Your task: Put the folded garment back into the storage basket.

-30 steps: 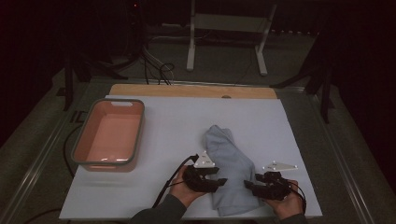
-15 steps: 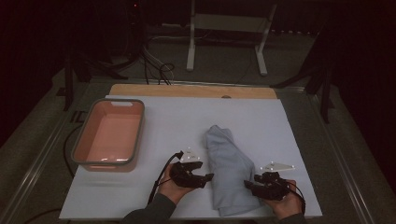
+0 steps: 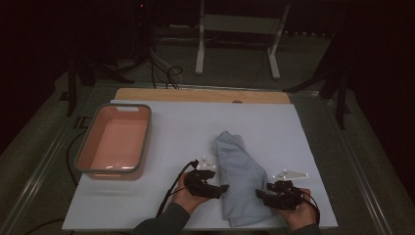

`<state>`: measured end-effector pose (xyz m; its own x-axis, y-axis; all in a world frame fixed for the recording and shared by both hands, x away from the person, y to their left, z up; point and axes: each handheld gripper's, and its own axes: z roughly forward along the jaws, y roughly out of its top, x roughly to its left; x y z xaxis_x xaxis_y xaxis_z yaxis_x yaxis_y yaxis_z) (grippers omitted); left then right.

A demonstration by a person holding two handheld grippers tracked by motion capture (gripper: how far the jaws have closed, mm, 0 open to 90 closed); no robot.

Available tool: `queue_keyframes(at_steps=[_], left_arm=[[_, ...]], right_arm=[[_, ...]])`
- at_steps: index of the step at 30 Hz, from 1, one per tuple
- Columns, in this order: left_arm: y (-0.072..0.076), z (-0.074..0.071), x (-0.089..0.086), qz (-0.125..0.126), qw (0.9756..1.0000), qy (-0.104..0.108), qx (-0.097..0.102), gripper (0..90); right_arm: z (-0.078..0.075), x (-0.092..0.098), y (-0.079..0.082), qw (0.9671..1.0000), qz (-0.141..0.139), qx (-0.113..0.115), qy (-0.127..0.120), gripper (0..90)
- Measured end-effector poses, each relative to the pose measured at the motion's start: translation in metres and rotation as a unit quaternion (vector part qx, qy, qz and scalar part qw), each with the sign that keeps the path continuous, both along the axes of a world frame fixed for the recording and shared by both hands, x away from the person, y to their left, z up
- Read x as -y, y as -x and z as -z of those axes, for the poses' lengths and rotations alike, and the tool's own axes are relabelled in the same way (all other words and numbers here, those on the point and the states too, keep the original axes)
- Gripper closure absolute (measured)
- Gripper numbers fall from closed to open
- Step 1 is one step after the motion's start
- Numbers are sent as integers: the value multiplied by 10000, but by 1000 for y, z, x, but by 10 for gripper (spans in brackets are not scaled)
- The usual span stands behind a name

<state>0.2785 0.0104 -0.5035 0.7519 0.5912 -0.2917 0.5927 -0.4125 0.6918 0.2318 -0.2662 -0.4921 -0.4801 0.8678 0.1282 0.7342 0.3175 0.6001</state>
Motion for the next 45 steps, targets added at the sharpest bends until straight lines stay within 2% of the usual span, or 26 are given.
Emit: queue_keyframes(at_steps=[3, 5, 8, 11, 16, 21, 32, 36, 40, 42, 45], left_arm=[[-3, 3, 5, 22, 9999, 43, -116, 307], [-4, 3, 7, 102, 9998, 44, -164, 348], [-3, 2, 12, 157, 9998, 29, -156, 422], [-3, 1, 15, 142, 9998, 23, -164, 455], [-5, 1, 14, 153, 9998, 34, -157, 456], [-7, 1, 12, 61, 9997, 133, -185, 457], [-19, -4, -7, -261, 9993, 231, -136, 465], [-25, -9, -17, -451, 9986, 251, -103, 471], [-32, -12, -26, -558, 9981, 269, -63, 471], [-35, -14, -30, -643, 9973, 350, -28, 458], [-42, -18, -35, -737, 9968, 289, 91, 448]], right_arm=[[1, 0, -1, 10000, -11, -57, 16, 496], [2, -1, -2, 9999, 7, -144, 13, 511], [4, -1, -3, 9995, -40, -305, -27, 607], [2, -2, -3, 9993, -86, -374, -34, 718], [1, -3, -4, 9992, -63, -363, -121, 786], [0, -8, -6, 9995, -59, -297, -100, 799], [0, -32, -20, 9995, -166, -195, -177, 807], [1, -49, -28, 9992, -240, -167, -268, 809], [2, -62, -35, 9993, -277, -91, -251, 808], [1, -63, -35, 9993, -285, -65, -243, 808], [-1, -55, -32, 9992, -285, -50, -266, 808]])
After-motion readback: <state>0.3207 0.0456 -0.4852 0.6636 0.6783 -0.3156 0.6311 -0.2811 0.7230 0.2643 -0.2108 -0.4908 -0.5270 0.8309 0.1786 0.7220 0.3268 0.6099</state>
